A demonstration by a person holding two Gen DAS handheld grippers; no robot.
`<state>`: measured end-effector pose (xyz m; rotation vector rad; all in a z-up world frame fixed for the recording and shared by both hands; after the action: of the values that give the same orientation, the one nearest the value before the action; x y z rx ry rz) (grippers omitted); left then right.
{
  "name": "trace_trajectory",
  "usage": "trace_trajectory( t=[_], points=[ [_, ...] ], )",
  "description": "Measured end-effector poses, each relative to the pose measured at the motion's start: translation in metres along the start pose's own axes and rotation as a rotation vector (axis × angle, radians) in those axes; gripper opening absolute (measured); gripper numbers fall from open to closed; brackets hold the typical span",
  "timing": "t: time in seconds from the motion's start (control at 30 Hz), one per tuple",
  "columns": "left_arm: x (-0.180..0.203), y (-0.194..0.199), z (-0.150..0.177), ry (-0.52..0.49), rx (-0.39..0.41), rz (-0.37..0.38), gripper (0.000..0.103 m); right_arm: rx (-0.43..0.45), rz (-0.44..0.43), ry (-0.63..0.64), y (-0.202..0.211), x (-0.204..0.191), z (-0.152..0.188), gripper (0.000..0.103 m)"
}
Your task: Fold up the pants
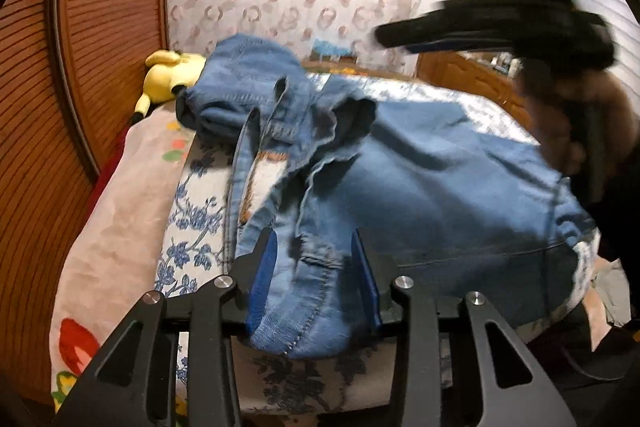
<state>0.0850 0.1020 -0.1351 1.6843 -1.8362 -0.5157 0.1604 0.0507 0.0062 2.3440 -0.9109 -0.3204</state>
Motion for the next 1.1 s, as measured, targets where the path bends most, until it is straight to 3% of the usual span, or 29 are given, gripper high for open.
trace_trajectory(
  t=[0.03,0.2,0.3,0.4,0.5,0.57,0.67,0.73,0.8,0.83,0.9,1.1],
  points=[
    [-0.001,-0.003,0.001,0.002,-0.007,0.000,0.039,-0.003,-0.002,-0.002,0.003,0.004,0.005,0.056],
    [-0.003,-0.011,0.006,0.004,-0.017,-0.003,0.010,-0.015,0.048,0.005,0.014,0.027,0.031,0.055],
    [-0.005,-0.004,0.004,0.004,0.013,-0.012,0.005,-0.029,0.061,-0.025,0.023,0.045,0.048,0.055],
    [-0.023,0.008,0.000,0.057,0.055,-0.068,0.004,-0.027,0.084,-0.063,0.037,0.064,0.062,0.055],
    [-0.032,0.006,0.001,0.090,0.044,-0.048,0.003,-0.033,0.120,-0.090,0.045,0.081,0.075,0.055],
    [-0.037,0.008,0.000,0.073,0.052,-0.114,0.003,-0.044,0.136,-0.119,0.050,0.095,0.090,0.055],
    [-0.038,0.012,-0.004,0.109,0.065,-0.074,0.003,-0.057,0.140,-0.161,0.053,0.104,0.106,0.056],
    [-0.035,0.015,-0.008,0.108,0.070,-0.061,0.004,-0.062,0.149,-0.184,0.056,0.107,0.117,0.055],
    [-0.031,0.014,-0.012,0.090,0.069,-0.061,0.022,-0.060,0.161,-0.201,0.060,0.112,0.125,0.056],
    [-0.028,0.013,-0.015,0.081,0.070,-0.053,0.027,-0.059,0.168,-0.212,0.062,0.113,0.130,0.056],
    [-0.018,0.009,-0.019,0.060,0.066,-0.030,0.048,-0.059,0.184,-0.220,0.066,0.116,0.135,0.055],
    [0.013,-0.004,-0.041,-0.004,0.056,0.006,0.049,0.006,0.226,-0.219,0.101,0.115,0.126,0.055]
  ],
)
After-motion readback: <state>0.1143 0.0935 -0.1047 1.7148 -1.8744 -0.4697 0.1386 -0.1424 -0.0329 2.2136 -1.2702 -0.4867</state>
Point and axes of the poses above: each gripper's, at about its wrist camera, not at the fingertips, and y roughly against the way its jaws point, x to its right, z to its underside, the point moved 10 cm from there along -y, roughly the way its jaws point, and after that the axes turned 4 degrees about z, right-handed, at the moved point
